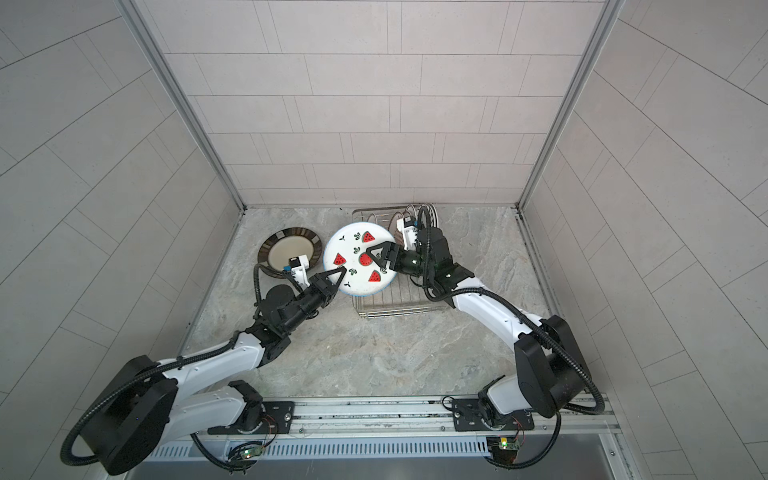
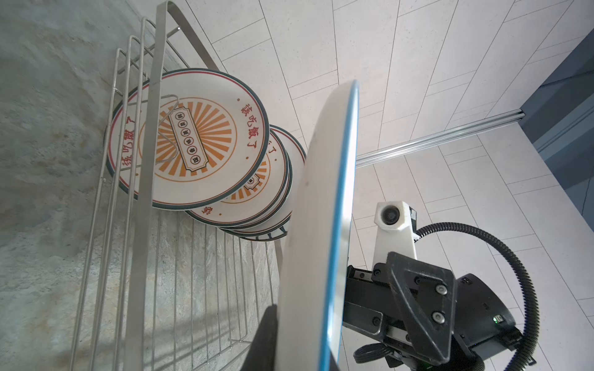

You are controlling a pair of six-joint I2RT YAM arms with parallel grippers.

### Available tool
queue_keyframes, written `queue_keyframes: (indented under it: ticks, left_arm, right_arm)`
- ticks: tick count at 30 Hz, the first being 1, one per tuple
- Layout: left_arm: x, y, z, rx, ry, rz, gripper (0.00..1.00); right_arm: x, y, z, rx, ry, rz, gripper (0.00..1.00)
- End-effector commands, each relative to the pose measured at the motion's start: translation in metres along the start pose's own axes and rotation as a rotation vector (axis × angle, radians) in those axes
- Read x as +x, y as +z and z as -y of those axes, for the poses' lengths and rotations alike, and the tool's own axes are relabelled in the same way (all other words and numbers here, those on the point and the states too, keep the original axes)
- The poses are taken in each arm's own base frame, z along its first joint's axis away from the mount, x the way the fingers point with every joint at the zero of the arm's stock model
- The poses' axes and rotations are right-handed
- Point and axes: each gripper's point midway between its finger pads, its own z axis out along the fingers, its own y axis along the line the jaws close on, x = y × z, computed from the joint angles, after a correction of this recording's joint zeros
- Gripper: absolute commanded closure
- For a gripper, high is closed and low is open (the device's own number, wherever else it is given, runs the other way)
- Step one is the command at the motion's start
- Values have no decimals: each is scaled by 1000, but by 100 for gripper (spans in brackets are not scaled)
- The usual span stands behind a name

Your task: Unload the plates from the dish rack

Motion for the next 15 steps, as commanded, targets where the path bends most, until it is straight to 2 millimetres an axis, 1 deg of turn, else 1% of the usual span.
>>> queue_keyframes:
  ticks: [1,2,3,9,11,13,15]
  left_arm:
    - [-24,-9,32,102,6,98,95]
    - [-27,-11,31,100,3,109,95]
    - [-29,-13,29,95,-1,120,95]
    - [-53,-27,17,72,-33,211,95]
    - [-62,-31,13,58,-32,236,95]
    - [-75,-32,3,29,-48,256,95]
    - [-87,-36,-1,46,-72,279,95]
  right_arm:
    - [-5,-6,-6,12,-52,26,14]
    - [-5,-7,-1,44,-48,30,12]
    - [-4,-8,4,70,-46,32,1]
    - [-5,-18,22,206,-95,62,0]
    - [-10,-25,27,274,-141,109,0]
    - [-11,-28,23,305,-205,136,0]
    - [-7,-27,10,271,-273,135,0]
